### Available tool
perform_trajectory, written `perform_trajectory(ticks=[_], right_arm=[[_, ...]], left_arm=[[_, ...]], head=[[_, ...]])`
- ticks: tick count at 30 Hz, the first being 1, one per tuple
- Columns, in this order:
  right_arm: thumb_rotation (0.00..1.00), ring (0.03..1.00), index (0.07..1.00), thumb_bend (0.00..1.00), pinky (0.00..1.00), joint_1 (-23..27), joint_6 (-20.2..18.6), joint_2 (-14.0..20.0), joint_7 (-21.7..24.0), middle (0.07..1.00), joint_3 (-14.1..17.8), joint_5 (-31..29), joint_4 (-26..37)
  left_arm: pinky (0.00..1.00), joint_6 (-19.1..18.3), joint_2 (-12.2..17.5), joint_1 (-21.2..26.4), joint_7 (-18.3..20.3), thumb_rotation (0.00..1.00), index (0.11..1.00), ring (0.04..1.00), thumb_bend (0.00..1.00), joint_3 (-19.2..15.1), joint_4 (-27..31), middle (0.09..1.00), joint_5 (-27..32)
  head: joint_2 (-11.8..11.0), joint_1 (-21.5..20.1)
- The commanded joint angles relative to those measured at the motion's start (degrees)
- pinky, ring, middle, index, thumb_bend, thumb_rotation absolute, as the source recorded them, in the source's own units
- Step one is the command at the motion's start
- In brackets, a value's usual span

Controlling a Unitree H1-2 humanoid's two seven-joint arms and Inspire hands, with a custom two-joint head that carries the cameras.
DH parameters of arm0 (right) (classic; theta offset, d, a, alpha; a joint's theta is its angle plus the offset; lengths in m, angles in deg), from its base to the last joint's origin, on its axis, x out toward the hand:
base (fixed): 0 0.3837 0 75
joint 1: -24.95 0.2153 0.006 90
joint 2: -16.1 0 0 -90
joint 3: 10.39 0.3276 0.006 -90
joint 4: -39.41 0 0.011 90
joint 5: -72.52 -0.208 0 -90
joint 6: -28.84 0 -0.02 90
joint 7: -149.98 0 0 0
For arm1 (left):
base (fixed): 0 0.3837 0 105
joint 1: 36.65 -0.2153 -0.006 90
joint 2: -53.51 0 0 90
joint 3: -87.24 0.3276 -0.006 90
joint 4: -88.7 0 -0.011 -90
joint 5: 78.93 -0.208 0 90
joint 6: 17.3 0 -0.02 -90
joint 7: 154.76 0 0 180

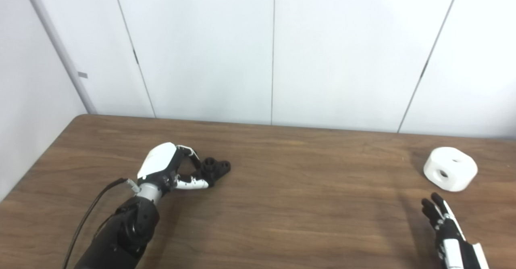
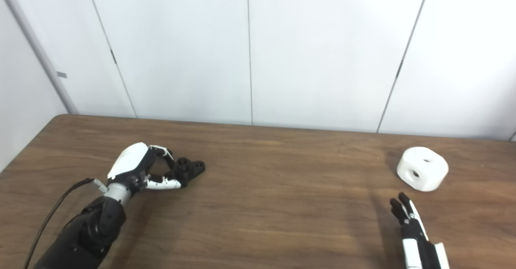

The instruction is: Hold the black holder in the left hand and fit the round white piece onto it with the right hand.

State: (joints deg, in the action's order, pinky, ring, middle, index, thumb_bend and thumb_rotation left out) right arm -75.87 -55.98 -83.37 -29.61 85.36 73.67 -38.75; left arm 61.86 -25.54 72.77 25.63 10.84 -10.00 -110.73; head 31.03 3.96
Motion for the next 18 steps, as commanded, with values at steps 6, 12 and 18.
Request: perform_trajectory(ticks=[6,12,18], right_arm=[[1.0,0.923,0.938,0.52,1.0,-1.8,2.2,-1.3,-1.0,0.91,-1.0,1.1,0.7],[1.0,0.919,0.934,0.53,1.0,-1.8,1.7,-1.8,-1.5,0.907,-1.6,1.4,1.5],[1.0,0.917,0.929,0.54,1.0,-1.8,0.2,-2.3,-2.0,0.903,-2.2,1.4,3.0]], left_arm=[[0.87,3.7,-0.9,-2.8,2.3,0.05,0.485,0.85,0.52,2.8,6.3,0.768,-1.4],[0.96,5.0,-1.6,-5.4,5.1,0.05,0.483,0.855,0.52,4.8,12.6,0.769,-2.9],[0.95,6.8,-2.7,-7.2,6.8,0.05,0.483,0.836,0.52,6.7,16.6,0.76,-5.2]], head=[[1.2,-2.1],[2.6,-4.2],[5.0,-5.8]])
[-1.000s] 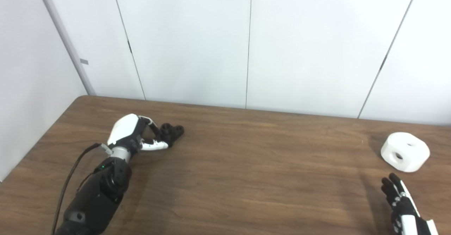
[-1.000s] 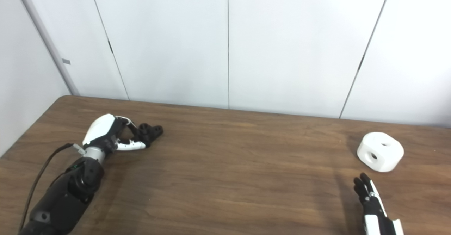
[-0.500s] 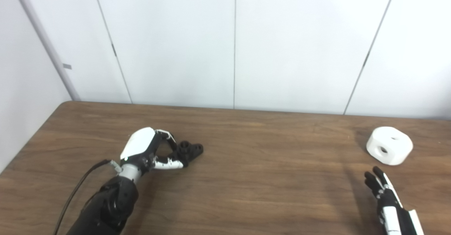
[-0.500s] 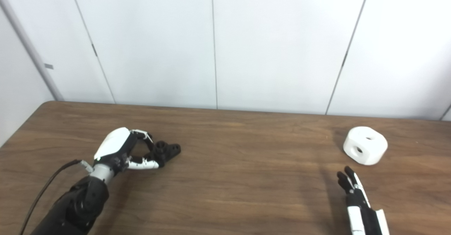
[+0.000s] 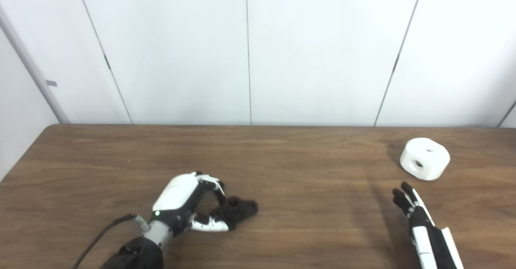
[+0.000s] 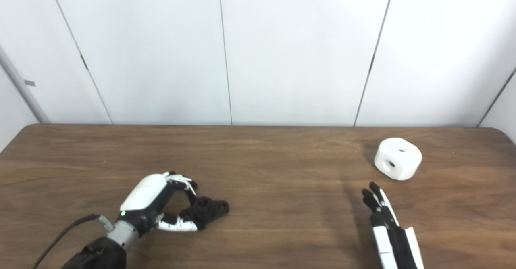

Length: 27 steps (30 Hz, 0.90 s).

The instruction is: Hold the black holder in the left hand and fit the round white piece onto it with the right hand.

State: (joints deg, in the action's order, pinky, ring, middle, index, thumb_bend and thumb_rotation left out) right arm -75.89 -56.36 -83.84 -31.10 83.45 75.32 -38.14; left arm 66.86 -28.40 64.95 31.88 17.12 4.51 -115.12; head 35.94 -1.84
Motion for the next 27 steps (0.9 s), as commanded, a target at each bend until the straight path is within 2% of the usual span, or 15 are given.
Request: perform_trajectory(ticks=[1,13,15,22,27], right_arm=[[1.0,0.916,0.927,0.54,1.0,-1.8,0.4,-1.9,-0.6,0.9,-0.4,-0.3,2.6],[1.0,0.908,0.93,0.56,1.0,-0.9,-3.6,-1.6,-1.5,0.896,-0.7,-0.1,6.3],[1.0,0.905,0.93,0.56,1.0,-0.7,-4.4,-1.5,-1.6,0.893,-0.6,-0.3,7.0],[0.96,0.901,0.926,0.57,1.0,0.4,-7.4,-1.0,-2.1,0.889,0.6,-0.3,9.2],[0.93,0.926,0.924,0.57,1.0,1.2,-11.0,-0.9,-2.2,0.898,2.0,-2.0,11.4]], left_arm=[[0.95,2.0,-0.1,0.4,0.8,0.05,0.483,0.836,0.52,0.5,2.5,0.759,-0.9],[0.91,5.0,-2.7,-2.2,3.4,0.05,0.482,0.819,0.52,2.8,4.9,0.746,-3.0],[0.9,4.9,-3.0,-2.3,3.9,0.05,0.481,0.816,0.52,2.8,5.1,0.745,-3.1],[0.91,4.4,-3.6,-2.7,6.4,0.05,0.482,0.83,0.52,3.2,6.0,0.755,-4.0],[0.91,5.0,-4.3,-3.3,6.4,0.05,0.482,0.824,0.52,3.5,5.6,0.752,-4.4]], head=[[0.2,-0.2],[4.6,-1.8],[6.0,-2.0],[7.3,-2.7],[7.3,-3.4]])
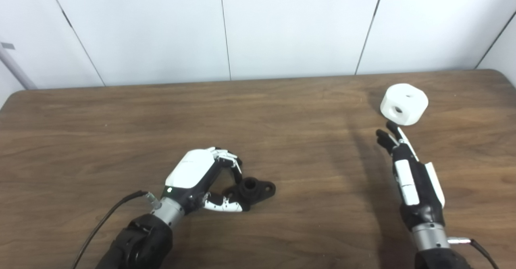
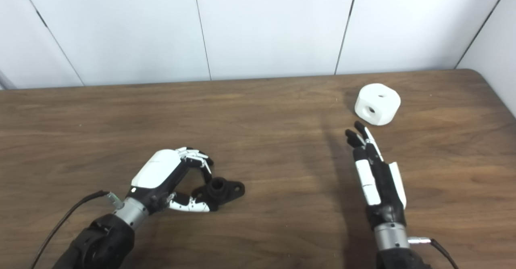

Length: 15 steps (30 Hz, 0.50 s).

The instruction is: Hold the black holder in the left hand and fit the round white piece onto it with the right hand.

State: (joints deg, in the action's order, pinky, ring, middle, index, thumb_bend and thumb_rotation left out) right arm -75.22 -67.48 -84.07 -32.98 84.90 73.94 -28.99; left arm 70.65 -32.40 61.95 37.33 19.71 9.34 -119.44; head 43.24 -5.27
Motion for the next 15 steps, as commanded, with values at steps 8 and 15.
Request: perform_trajectory(ticks=[8,15], right_arm=[[0.89,0.945,0.919,0.56,1.0,2.6,-2.8,0.3,-0.8,0.908,1.7,0.3,3.8],[0.59,0.91,0.887,0.55,0.9,6.0,-5.6,2.7,-2.8,0.888,4.0,6.8,4.4]], left_arm=[[0.91,1.5,-0.6,-0.9,1.2,0.05,0.483,0.83,0.52,0.9,0.5,0.756,-0.4],[0.9,2.2,0.1,-1.5,1.3,0.05,0.483,0.827,0.52,0.8,0.1,0.756,-0.8]], head=[[-1.3,-2.3],[-3.5,-6.5]])
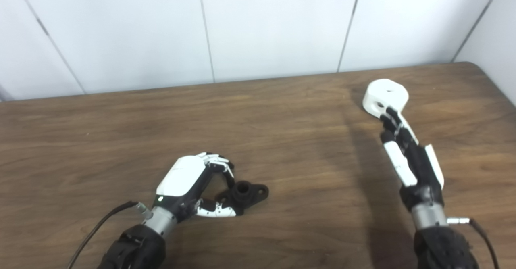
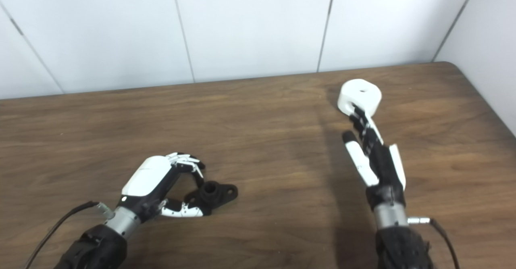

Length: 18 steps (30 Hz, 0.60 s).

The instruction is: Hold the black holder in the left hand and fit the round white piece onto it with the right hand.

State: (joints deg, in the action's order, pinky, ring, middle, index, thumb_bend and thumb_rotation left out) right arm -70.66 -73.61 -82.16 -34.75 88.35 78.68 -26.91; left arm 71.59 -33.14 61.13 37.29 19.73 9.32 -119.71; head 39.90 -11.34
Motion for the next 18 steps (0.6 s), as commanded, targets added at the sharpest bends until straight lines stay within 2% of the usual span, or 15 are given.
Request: perform_trajectory(ticks=[1,7,11,14,18], right_arm=[[0.57,0.901,0.881,0.55,0.88,2.0,-0.5,1.3,-1.3,0.882,0.8,3.4,2.5],[0.51,0.891,0.837,0.61,0.86,5.7,-4.7,3.1,-1.9,0.89,1.6,9.3,2.4],[0.46,0.87,0.808,0.69,0.87,8.8,-6.8,4.2,-3.1,0.86,2.0,13.7,0.9],[0.44,0.873,0.81,0.73,0.9,10.8,-7.6,5.7,-3.2,0.854,1.3,17.6,-0.6],[0.41,0.9,0.836,0.73,0.98,13.3,-8.3,8.3,-2.6,0.886,-0.3,22.4,-3.0]], left_arm=[[0.9,1.4,0.9,-0.7,1.2,0.05,0.483,0.826,0.52,0.7,0.1,0.756,-0.5],[0.89,1.9,1.4,-0.8,1.2,0.05,0.483,0.82,0.52,0.4,-0.6,0.754,-0.7],[0.87,3.6,1.8,-0.9,0.2,0.05,0.483,0.805,0.52,0.2,-1.5,0.743,-0.4],[0.85,4.7,1.8,-0.9,-0.4,0.05,0.483,0.796,0.52,-0.1,-2.3,0.734,-0.2],[0.85,6.0,1.8,-1.2,-1.1,0.05,0.483,0.789,0.52,-0.6,-3.3,0.731,0.4]], head=[[-0.6,-1.4],[-2.4,-5.2],[-3.5,-6.9],[-3.9,-7.6],[-4.4,-8.2]])
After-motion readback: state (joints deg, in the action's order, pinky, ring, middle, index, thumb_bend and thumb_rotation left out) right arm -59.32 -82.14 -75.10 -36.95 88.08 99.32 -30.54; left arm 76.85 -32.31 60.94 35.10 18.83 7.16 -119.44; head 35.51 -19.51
